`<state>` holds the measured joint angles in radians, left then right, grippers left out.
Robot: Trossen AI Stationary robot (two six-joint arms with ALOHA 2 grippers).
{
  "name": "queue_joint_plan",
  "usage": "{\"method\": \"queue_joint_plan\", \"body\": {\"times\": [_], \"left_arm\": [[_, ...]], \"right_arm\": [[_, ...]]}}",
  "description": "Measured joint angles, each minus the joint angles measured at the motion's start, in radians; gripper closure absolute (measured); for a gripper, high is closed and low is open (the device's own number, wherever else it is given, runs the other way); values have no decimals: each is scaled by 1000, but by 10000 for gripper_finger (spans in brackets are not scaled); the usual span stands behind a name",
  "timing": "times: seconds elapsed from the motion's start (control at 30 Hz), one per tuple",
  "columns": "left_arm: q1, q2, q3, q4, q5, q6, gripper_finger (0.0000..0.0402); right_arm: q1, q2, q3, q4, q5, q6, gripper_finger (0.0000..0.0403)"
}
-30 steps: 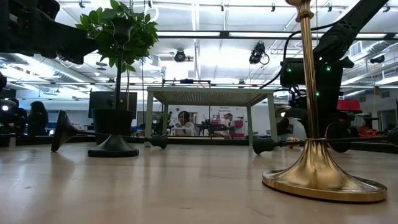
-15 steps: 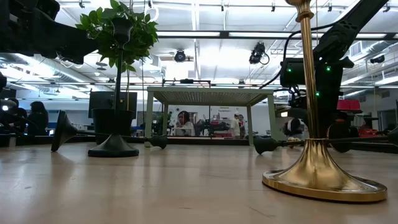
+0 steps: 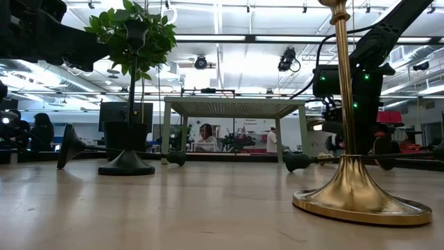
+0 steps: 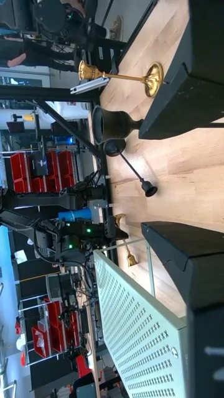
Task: Pick & Place candle stick holders
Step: Put the top gold candle holder on the shelf
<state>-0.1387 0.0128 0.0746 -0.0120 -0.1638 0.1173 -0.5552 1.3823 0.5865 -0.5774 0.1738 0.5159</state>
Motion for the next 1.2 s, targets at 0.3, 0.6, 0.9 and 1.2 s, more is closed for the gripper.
{"method": "queue_joint_plan", "body": {"times": [0.3, 0.6, 0.9, 1.2], "left_arm": [[0, 0, 0, 0, 0, 0, 175], [0, 0, 0, 0, 0, -1, 175], [0, 0, 0, 0, 0, -1, 175], [0, 0, 0, 1, 0, -1, 175]], "right_arm": [[-26, -91, 0, -28, 80, -1, 397], [-41, -339, 0, -21, 81, -23, 397], [-41, -508, 0, 88, 68, -65, 397], [-41, -532, 0, 377, 10, -157, 397]]}}
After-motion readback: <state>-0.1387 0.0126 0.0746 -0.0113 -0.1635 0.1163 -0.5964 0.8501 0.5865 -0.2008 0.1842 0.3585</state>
